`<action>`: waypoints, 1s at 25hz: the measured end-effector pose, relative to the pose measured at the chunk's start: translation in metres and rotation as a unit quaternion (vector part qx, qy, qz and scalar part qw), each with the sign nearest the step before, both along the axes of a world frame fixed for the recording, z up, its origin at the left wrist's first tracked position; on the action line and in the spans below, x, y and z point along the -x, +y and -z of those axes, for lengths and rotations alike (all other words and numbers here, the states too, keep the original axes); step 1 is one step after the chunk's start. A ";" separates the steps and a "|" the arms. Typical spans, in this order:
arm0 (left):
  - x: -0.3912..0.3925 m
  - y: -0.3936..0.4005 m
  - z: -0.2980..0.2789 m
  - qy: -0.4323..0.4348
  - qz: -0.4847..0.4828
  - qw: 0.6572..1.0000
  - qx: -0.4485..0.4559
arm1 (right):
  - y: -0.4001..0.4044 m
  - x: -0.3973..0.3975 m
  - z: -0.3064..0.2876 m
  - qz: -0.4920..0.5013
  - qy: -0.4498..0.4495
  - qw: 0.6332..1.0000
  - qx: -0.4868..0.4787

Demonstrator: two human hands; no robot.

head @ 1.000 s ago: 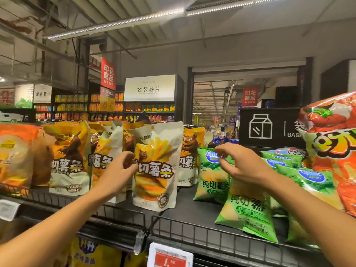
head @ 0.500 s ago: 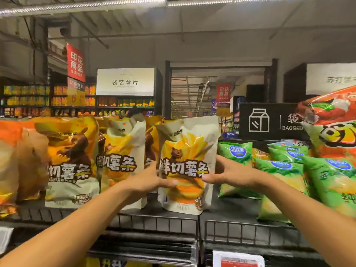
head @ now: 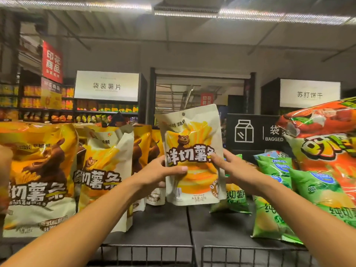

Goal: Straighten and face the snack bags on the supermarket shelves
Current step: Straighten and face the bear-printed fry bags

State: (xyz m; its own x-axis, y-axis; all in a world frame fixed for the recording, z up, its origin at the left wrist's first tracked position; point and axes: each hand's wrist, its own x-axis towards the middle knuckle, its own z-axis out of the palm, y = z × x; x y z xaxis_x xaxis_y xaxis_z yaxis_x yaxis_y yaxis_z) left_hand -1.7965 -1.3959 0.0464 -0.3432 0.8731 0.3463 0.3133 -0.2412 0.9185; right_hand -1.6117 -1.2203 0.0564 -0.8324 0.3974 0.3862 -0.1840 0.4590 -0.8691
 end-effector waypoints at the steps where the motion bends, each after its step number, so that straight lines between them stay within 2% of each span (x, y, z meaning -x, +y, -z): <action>1: 0.000 0.007 -0.003 -0.007 0.008 1.000 -0.010 | 0.003 0.002 -0.001 0.005 -0.005 1.000 0.002; 8: 0.020 0.042 -0.022 -0.010 0.000 0.997 -0.077 | 0.016 0.024 -0.014 -0.031 0.029 0.999 -0.015; 11: 0.026 0.054 -0.012 -0.019 -0.005 0.994 -0.104 | 0.026 0.037 -0.011 -0.052 0.071 0.996 0.025; 15: 0.028 0.059 0.010 -0.054 0.042 0.992 -0.110 | 0.031 0.043 0.003 -0.081 0.093 0.989 0.083; 18: 0.030 0.054 0.017 -0.032 0.067 0.993 -0.087 | 0.033 0.039 0.009 -0.074 0.106 0.988 0.087; 21: 0.026 0.049 0.019 0.009 0.037 0.997 -0.069 | 0.034 0.035 0.012 -0.069 0.101 0.990 0.068; 25: 0.021 0.041 0.015 0.042 -0.003 0.994 -0.104 | 0.030 0.027 0.014 -0.067 0.079 0.993 0.061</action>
State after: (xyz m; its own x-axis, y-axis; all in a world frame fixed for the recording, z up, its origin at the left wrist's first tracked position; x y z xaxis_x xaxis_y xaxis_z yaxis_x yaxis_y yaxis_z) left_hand -1.8178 -1.3552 0.0310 -0.3111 0.7778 0.5462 0.3892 -0.4200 0.8198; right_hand -1.6391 -1.1905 0.0429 -0.8141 0.3394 0.4712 -0.3741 0.3141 -0.8726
